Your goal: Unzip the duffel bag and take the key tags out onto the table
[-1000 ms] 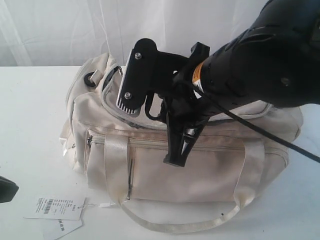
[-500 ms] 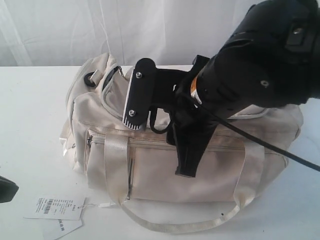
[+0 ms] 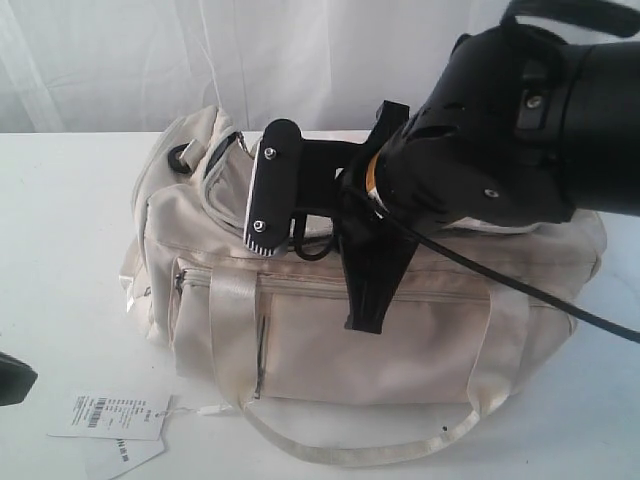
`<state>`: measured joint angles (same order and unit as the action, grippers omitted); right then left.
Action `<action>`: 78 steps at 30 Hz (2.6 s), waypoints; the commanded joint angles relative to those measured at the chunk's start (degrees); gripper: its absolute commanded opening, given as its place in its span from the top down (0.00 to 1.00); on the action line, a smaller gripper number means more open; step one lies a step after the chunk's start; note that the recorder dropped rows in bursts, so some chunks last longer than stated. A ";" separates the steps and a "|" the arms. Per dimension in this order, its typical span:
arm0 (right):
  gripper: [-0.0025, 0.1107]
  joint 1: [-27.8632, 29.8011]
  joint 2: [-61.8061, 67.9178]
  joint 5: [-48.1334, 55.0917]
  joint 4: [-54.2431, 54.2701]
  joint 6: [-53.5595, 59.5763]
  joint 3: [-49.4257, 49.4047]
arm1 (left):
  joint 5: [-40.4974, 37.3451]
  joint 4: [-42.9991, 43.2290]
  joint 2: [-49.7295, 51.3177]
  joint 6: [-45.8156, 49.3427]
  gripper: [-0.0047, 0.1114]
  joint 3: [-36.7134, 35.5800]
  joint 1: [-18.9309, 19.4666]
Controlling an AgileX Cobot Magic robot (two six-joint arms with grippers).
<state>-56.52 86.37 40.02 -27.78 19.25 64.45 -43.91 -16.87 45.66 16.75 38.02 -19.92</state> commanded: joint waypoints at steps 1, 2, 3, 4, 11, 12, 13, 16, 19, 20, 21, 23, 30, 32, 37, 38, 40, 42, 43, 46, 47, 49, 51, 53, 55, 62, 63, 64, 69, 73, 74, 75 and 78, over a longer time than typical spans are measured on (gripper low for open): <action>0.95 0.00 0.15 -0.80 -3.91 -3.04 0.11 | -0.32 -1.10 -0.58 -0.09 0.96 -0.27 -0.14; 0.98 0.00 0.15 -1.08 -4.32 -3.04 0.22 | -0.32 -1.10 -0.58 -0.09 0.96 -0.27 -0.14; 0.98 0.00 0.15 -1.54 -4.65 -3.04 0.22 | -0.32 -1.10 -0.58 -0.09 0.96 -0.27 -0.14; 0.98 0.00 0.15 -2.09 -5.29 -3.42 0.22 | -0.32 -1.10 -0.58 -0.09 0.96 -0.27 -0.14; 0.98 0.00 0.15 -0.68 -7.74 -7.62 0.22 | -0.32 -1.10 -0.58 -0.09 0.96 -0.27 -0.14; 0.95 0.00 0.15 0.72 -7.74 -7.62 0.22 | -0.32 -1.10 -0.58 -0.09 0.96 -0.27 -0.14; 0.93 0.00 0.15 1.40 -7.60 -7.62 0.22 | -0.32 -1.10 -0.58 -0.09 0.96 -0.27 -0.14; 0.82 0.00 -0.06 2.67 -6.54 -7.62 0.22 | -0.32 -1.10 -0.58 -0.09 0.96 -0.27 -0.14; 0.81 0.00 -0.57 1.99 -6.68 -7.62 0.22 | -0.32 -1.10 -0.58 -0.09 0.96 -0.27 -0.14; 0.81 0.00 -1.02 1.68 -6.77 -7.62 0.22 | -0.32 -1.10 -0.58 -0.09 0.96 -0.27 -0.14; 0.81 0.00 -1.69 1.47 -7.34 -7.62 0.22 | -0.32 -1.10 -0.58 -0.09 0.96 -0.27 -0.14; 0.81 0.00 -2.28 0.85 -8.09 -7.62 0.22 | -0.32 -1.10 -0.58 -0.09 0.96 -0.27 -0.14; 0.81 0.00 -2.83 -0.46 -8.39 -7.62 0.22 | -0.33 -1.10 -0.58 -0.29 0.96 -0.27 -0.14; 0.81 0.00 -2.85 -0.46 -8.39 -7.62 0.22 | -0.33 -1.10 -0.58 -0.29 0.96 -0.27 -0.14; 0.95 0.00 -2.85 -1.05 -11.82 -9.63 0.22 | -0.33 -1.10 -0.58 -0.29 0.96 -0.27 -0.14; 0.98 0.12 -2.85 -1.55 -13.60 -12.81 0.22 | -0.33 -1.10 -0.58 -0.29 0.96 -0.27 -0.14; 0.98 1.22 -2.77 -3.25 -17.47 -19.84 0.22 | -0.33 -1.10 -0.58 -0.29 0.96 -0.27 -0.14; 0.98 3.82 -1.76 -5.74 -21.22 -23.74 0.63 | -0.33 -1.10 -0.58 -0.29 0.96 -0.27 -0.14; 0.98 4.77 -1.06 -6.82 -21.22 -23.74 1.04 | -0.33 -1.10 -0.58 -0.29 0.96 -0.27 -0.14; 0.98 8.75 3.51 -11.21 -21.35 -23.13 4.54 | -0.33 -1.10 -0.58 -0.29 0.96 -0.27 -0.14; 0.98 9.63 4.86 -11.62 -21.45 -22.56 5.83 | -0.33 -1.10 -0.58 -0.29 0.96 -0.27 -0.14; 0.98 12.18 9.14 -13.31 -21.74 -22.02 10.18 | -0.33 -1.10 -0.58 -0.29 0.96 -0.27 -0.14; 0.98 15.74 14.75 -16.01 -21.87 -22.02 17.13 | -0.33 -1.10 -0.58 -0.29 0.96 -0.27 -0.14; 0.98 18.12 19.31 -17.41 -21.87 -21.89 22.87 | -0.33 -1.10 -0.58 -0.29 0.96 -0.27 -0.14; 0.98 20.22 24.29 -17.47 -22.00 -21.22 29.33 | -0.33 -1.10 -0.58 -0.29 0.96 -0.27 -0.14; 0.98 23.96 36.53 -17.98 -21.55 -17.17 46.05 | -0.33 -1.10 -0.58 -0.12 0.96 -0.27 -0.14; 0.98 23.96 37.45 -17.98 -21.55 -16.54 47.24 | -0.33 -1.10 -0.58 -0.12 0.96 -0.27 -0.14; 0.98 24.16 38.69 -17.98 -20.81 -16.43 48.92 | -0.33 -1.10 -0.58 -0.12 0.96 -0.27 -0.14; 0.98 25.30 41.91 -18.29 -13.79 -16.43 52.28 | -0.33 -1.10 -0.58 -0.12 0.96 -0.27 -0.14; 0.88 25.68 43.41 -16.78 -13.79 -16.55 52.43 | -0.33 -1.10 -0.58 -0.12 0.96 -0.27 -0.14; 0.82 25.79 43.62 -16.53 -13.79 -16.67 52.43 | -0.33 -1.10 -0.58 -0.12 0.96 -0.27 -0.14; 0.75 25.78 43.86 -16.22 -13.79 -16.67 52.43 | -0.33 -1.10 -0.58 -0.12 0.96 -0.27 -0.14; 0.51 25.78 43.95 -16.12 -13.79 -16.91 52.43 | -0.33 -1.10 -0.58 -0.12 0.96 -0.27 -0.14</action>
<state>-31.24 130.40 23.75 -41.97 2.53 116.38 -43.81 -16.87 45.66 16.75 38.02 -19.92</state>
